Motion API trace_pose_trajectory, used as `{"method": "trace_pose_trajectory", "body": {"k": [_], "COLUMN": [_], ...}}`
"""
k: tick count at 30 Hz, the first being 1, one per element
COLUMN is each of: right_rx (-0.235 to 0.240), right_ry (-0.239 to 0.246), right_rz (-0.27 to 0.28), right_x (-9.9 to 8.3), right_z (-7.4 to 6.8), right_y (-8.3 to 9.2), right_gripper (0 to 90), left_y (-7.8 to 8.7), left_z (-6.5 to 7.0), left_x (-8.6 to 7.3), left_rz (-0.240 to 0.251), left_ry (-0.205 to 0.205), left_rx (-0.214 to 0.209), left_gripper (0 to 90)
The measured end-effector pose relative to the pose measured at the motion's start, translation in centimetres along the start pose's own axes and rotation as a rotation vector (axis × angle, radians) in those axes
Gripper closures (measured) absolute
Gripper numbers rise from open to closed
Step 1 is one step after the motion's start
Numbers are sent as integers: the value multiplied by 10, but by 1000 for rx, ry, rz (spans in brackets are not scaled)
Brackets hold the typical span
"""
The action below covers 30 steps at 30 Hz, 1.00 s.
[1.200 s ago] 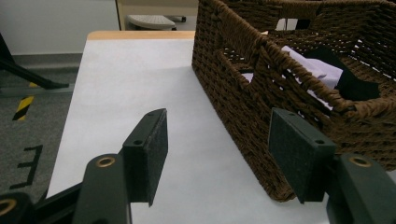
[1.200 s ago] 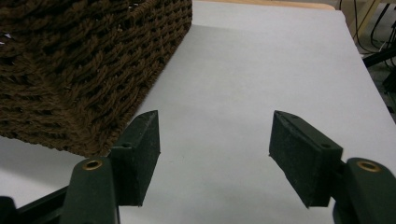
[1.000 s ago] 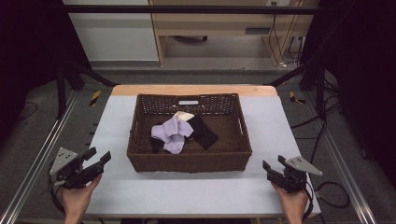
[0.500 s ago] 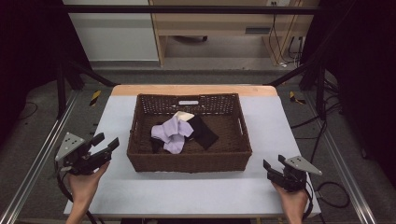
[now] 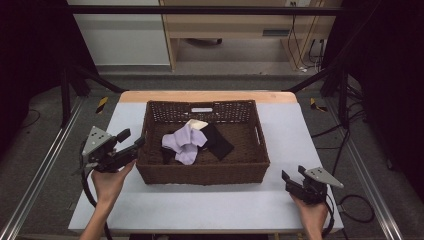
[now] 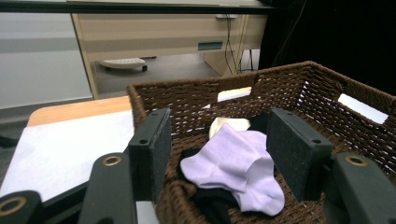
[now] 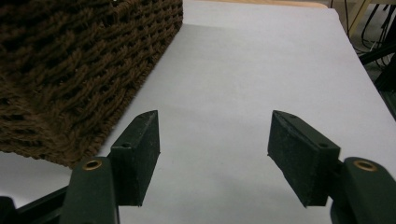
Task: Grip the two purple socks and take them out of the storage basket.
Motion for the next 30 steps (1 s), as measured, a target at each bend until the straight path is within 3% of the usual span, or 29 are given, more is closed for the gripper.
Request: {"method": "trace_pose_trajectory", "body": {"k": [7, 10, 23, 30], "right_rx": [-2, -10, -32, -33], "right_ry": [-24, -10, -2, 4], "right_rz": [3, 0, -10, -12], "right_x": [-3, -4, -4, -4], "right_z": [4, 4, 3, 3], "right_y": [-2, -2, -3, -4], "right_gripper": [310, 297, 282, 284], "left_y": [-19, -28, -67, -90], "left_z": [14, 20, 36, 41], "left_x": [11, 16, 26, 24], "left_rz": [6, 7, -36, -73], "left_ry": [-12, -22, -67, -49], "left_rx": [-23, -33, -23, -26], "left_gripper": [401, 405, 426, 440]}}
Point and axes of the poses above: each handheld gripper's, and its own axes: y roughly backward along the jaws, x roughly out of its top, z roughly to its right, the point moved 7 cm from there along -y, roughly forward along the jaws, and after that the axes turned 1 degree about y, right-handed, at the moved point
